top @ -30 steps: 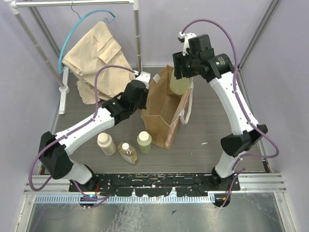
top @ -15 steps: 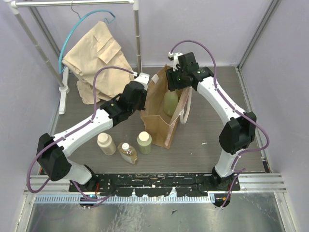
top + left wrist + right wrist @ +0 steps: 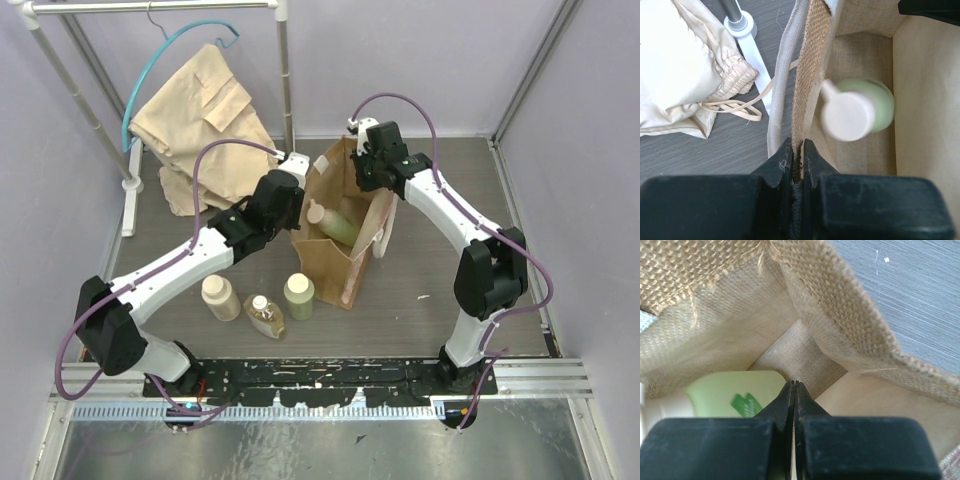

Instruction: Place the personal care products into the canvas bag

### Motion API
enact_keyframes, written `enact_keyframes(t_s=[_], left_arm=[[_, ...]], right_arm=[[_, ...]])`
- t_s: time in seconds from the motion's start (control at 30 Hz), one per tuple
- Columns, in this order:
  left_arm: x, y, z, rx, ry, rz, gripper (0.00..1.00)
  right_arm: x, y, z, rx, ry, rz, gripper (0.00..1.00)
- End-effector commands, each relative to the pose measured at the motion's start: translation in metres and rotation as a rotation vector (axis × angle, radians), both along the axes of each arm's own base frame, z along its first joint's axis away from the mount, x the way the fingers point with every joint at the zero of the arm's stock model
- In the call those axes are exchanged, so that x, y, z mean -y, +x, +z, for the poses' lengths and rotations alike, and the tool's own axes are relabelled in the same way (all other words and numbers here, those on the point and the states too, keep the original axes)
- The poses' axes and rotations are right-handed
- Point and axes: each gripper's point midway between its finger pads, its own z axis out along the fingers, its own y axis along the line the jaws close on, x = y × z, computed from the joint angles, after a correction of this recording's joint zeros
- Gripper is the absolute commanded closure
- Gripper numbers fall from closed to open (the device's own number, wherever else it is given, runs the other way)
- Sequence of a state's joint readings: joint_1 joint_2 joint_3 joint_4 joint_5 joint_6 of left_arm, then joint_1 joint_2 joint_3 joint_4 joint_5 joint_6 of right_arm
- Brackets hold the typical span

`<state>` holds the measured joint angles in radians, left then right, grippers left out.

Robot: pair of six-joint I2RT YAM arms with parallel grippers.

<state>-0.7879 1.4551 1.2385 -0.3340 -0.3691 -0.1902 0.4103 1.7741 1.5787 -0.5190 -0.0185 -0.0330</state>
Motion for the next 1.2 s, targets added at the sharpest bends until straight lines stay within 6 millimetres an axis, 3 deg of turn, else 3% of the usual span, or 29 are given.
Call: enact_keyframes(t_s=[0.0, 0.1, 0.17, 0.23, 0.33, 0.6, 0.73, 0.83, 1.0, 1.17], left_arm=[[-0.001, -0.003, -0.004, -0.008, 0.011, -0.005, 1.0], [-0.001, -0.002, -0.006, -0.01, 0.015, -0.003, 1.0], [-0.002, -0.001, -0.005, -0.007, 0.016, -0.002, 1.0], [-0.002, -0.001, -0.005, -0.006, 0.021, -0.004, 1.0], [-0.002, -0.001, -0.006, -0.007, 0.027, -0.004, 1.0], [-0.004, -0.002, -0.009, -0.015, 0.031, -0.003, 1.0], [-0.006, -0.002, -0.007, -0.007, 0.04, 0.003, 1.0], [-0.006, 0.0, -0.009, -0.005, 0.057, 0.005, 1.0], [-0.004, 0.002, -0.016, -0.022, 0.081, -0.006, 1.0], [-0.007, 0.005, -0.024, -0.034, 0.101, -0.004, 1.0]], right_arm=[[0.002, 0.007, 0.041, 0.125, 0.024, -0.01, 0.99], [0.005, 0.005, 0.053, 0.144, 0.03, -0.016, 0.99], [0.008, 0.003, 0.064, 0.159, 0.034, -0.03, 0.9], [0.012, 0.0, 0.077, 0.177, 0.04, -0.051, 0.6], [0.015, -0.008, 0.095, 0.2, 0.088, -0.09, 0.02], [0.019, -0.021, 0.104, 0.243, 0.138, -0.104, 0.0], [0.013, -0.039, 0.107, 0.2, 0.164, -0.054, 0.02], [-0.005, -0.068, 0.112, 0.183, 0.122, -0.01, 0.03], [-0.043, -0.134, 0.126, 0.223, 0.038, 0.038, 0.02], [-0.046, -0.192, 0.141, 0.245, 0.072, 0.059, 0.01]])
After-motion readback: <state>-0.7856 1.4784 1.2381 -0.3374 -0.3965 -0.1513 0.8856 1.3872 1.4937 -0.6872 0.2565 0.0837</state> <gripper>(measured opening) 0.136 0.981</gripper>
